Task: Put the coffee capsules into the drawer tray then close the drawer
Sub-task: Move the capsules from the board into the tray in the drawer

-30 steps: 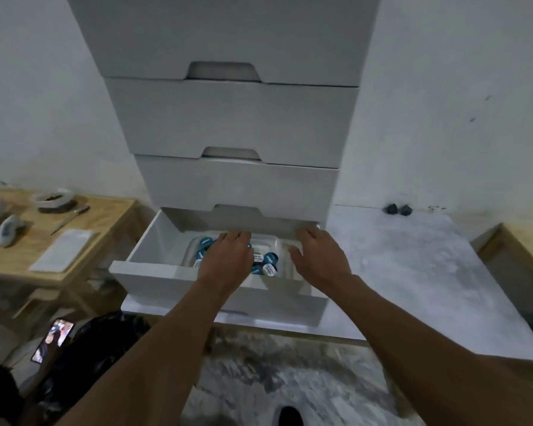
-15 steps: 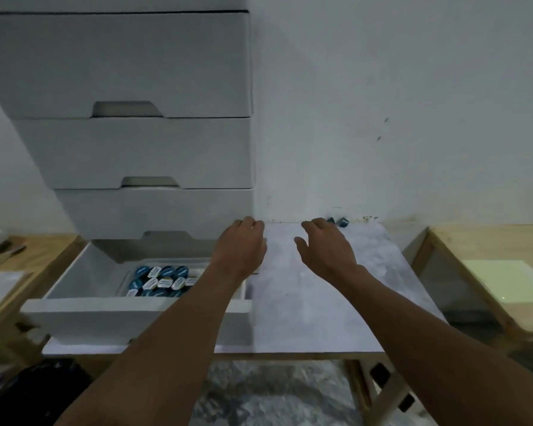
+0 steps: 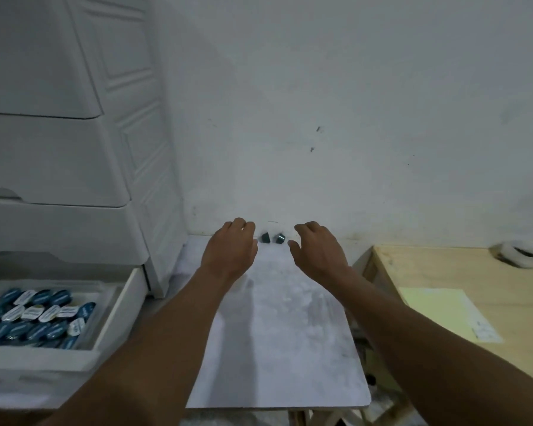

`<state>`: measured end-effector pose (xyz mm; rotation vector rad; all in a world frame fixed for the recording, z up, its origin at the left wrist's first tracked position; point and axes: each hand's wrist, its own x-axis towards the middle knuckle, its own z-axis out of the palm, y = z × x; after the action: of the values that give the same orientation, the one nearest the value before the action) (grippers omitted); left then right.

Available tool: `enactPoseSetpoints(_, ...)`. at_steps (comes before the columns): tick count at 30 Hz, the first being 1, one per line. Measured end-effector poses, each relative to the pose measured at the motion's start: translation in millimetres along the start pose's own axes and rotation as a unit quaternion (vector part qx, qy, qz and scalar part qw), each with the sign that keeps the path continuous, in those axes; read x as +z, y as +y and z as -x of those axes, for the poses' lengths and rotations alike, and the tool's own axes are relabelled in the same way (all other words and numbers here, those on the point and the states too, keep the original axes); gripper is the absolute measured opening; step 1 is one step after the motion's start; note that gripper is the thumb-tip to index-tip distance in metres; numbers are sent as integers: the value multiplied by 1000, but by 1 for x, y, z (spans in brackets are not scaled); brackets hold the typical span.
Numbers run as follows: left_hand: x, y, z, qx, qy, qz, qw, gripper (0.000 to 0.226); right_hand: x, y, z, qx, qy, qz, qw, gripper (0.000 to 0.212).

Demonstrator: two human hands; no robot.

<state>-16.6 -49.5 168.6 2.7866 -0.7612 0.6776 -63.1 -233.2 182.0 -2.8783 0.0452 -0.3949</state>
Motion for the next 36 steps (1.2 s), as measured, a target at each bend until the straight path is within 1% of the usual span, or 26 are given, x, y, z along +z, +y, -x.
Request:
enactPoseSetpoints(4,23,7,-25,0,-19,-15,1000,19,13,24,-22,9,-11,-32,999,32)
enactPoseSetpoints(8,54,1,-52,2,-44,-18,999,19,32,44,-50,9,-20,-41,999,34)
enactPoseSetpoints(13,97,-3,-93,1,-73,27,997,17,61,68,-92,24,-31,-50,998,34)
enactPoseSetpoints(19,156,-22,-128,1,-126,45,991,14,104,88,-139,43,-80,-58,994,38)
enactPoseSetpoints(21,178,-31,-133,6,-155,44,987,17,121,92,-150,49,-103,-64,991,38)
enactPoseSetpoints(24,204,-42,-136,39,-195,20,980,23,145,94,-163,54,-131,-67,988,39)
enactPoseSetpoints(27,222,-50,-141,21,-205,52,977,35,166,97,-178,54,-146,-71,985,40)
enactPoseSetpoints(28,230,-52,-142,19,-212,51,976,35,173,98,-183,52,-149,-73,985,39)
enactPoseSetpoints(31,256,-61,-146,61,-234,36,970,35,192,101,-199,49,-156,-73,984,36)
enactPoseSetpoints(36,270,-62,-157,-18,-216,123,968,35,217,105,-217,42,-170,-70,982,36)
